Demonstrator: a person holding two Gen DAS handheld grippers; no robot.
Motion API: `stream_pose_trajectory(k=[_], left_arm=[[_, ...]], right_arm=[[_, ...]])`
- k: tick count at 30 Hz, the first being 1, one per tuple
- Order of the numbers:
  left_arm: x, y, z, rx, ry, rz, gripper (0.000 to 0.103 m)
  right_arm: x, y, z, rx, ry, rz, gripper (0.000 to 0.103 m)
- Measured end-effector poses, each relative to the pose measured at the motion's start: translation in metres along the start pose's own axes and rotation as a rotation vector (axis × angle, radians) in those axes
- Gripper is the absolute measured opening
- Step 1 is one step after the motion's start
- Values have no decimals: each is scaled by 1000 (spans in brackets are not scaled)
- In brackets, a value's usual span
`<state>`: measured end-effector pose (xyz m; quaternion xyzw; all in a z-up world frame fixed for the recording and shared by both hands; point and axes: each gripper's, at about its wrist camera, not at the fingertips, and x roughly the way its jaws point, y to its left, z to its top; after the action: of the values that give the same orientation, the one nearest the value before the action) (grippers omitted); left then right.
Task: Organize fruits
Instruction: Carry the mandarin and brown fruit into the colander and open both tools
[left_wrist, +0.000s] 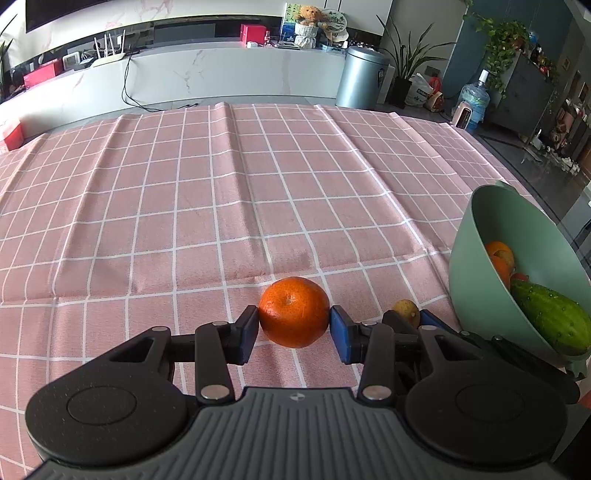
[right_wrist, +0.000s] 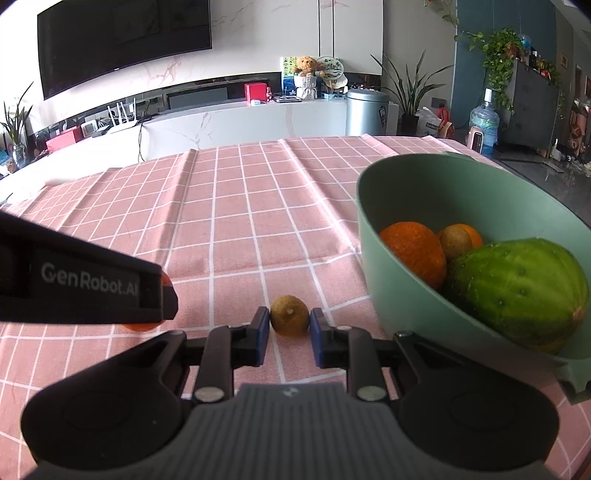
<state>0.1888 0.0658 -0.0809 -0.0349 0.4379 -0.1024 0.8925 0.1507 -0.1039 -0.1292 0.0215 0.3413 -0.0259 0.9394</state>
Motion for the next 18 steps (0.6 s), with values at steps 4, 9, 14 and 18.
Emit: stream_pose_trajectory(k=[4, 9, 14, 18], left_arm=[[-4, -1, 0, 2, -13, 1, 47], [-13, -4, -3, 16, -23, 11, 47], [-31, -18, -7, 57, -45, 11, 47], [-48, -28, -11, 72, -67, 2, 47]], right_arm=[[-6, 0, 1, -22, -13, 18, 18], [-16, -5, -1, -48, 17, 81, 18], [-41, -9, -2, -77, 47, 140, 18], [-63, -17, 1, -87, 63, 177, 18]])
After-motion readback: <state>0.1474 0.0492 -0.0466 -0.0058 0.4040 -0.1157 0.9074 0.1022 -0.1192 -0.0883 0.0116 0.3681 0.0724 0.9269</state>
